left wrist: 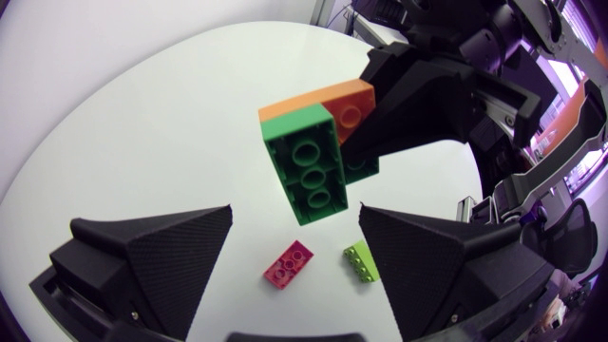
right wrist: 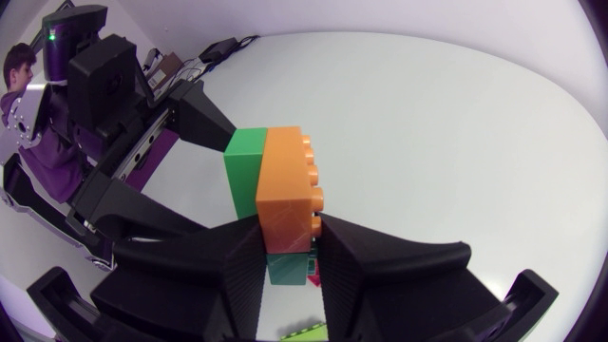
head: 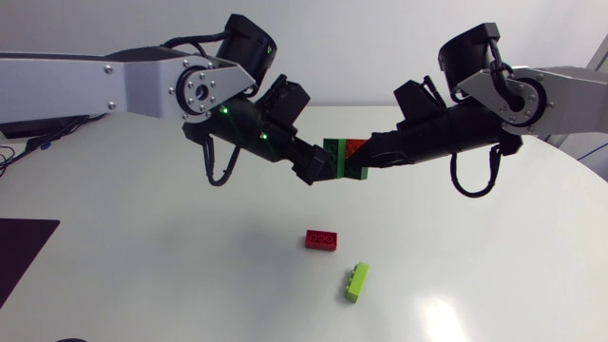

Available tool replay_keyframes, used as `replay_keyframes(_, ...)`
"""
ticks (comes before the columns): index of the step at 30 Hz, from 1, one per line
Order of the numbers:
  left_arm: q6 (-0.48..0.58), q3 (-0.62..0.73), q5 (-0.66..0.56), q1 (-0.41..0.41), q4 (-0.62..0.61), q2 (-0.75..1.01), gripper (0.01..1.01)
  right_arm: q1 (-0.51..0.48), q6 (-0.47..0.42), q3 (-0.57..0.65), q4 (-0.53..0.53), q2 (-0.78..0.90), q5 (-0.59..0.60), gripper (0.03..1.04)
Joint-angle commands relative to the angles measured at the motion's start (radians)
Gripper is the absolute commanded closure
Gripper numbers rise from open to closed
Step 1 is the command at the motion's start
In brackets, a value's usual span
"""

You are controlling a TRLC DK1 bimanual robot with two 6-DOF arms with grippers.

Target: Disassemble duplo

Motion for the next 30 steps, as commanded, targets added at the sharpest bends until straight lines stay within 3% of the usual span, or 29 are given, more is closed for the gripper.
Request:
replay_keyframes(1,-0.039,0.039,-0.013,-0.013,0.024,0.007,0.100,0.015,0.027,0.021,0.006,-0.004,0.000,0.87)
replay_keyframes(11,-0.060,0.033,-0.094,-0.030,0.067,-0.007,0.103,0.070,0.027,0.022,0.005,0.005,0.021,0.87)
replay_keyframes(13,-0.062,0.027,-0.129,-0.040,0.076,-0.008,0.200,0.073,0.027,0.018,0.005,0.005,0.021,0.87)
replay_keyframes(15,-0.065,0.015,-0.164,-0.050,0.099,-0.014,0.546,0.076,0.026,0.013,0.005,-0.001,0.027,0.87)
replay_keyframes(16,-0.065,0.012,-0.164,-0.054,0.105,-0.014,0.585,0.075,0.026,0.010,0.006,-0.002,0.029,0.87)
replay_keyframes(26,-0.059,-0.031,-0.289,-0.097,0.158,-0.054,0.636,0.075,0.021,-0.019,0.008,-0.015,0.034,0.87)
replay_keyframes(30,-0.073,-0.039,-0.290,-0.091,0.188,-0.059,0.748,0.075,0.021,-0.021,0.011,-0.021,0.035,0.87)
